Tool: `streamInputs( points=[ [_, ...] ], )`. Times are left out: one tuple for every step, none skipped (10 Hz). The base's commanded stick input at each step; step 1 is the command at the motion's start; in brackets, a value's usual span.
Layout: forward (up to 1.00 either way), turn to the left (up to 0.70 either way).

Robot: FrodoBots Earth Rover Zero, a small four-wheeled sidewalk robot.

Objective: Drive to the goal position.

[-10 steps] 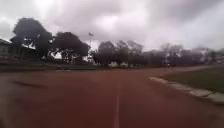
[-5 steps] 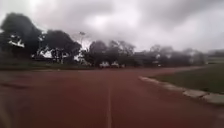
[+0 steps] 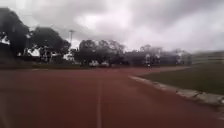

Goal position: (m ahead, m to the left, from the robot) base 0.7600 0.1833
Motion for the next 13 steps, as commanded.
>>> streamInputs(
  points=[
    [0.50, 0.02],
    [0.50, 0.02],
    [0.50, 0.02],
    [0.50, 0.02],
    [0.50, 0.02],
    [0.50, 0.02],
    [0.50, 0.02],
    [0.50, 0.02],
    [0.50, 0.02],
    [0.50, 0.02],
    [0.50, 0.02],
    [0.50, 0.02],
    [0.50, 0.02]
  ],
)
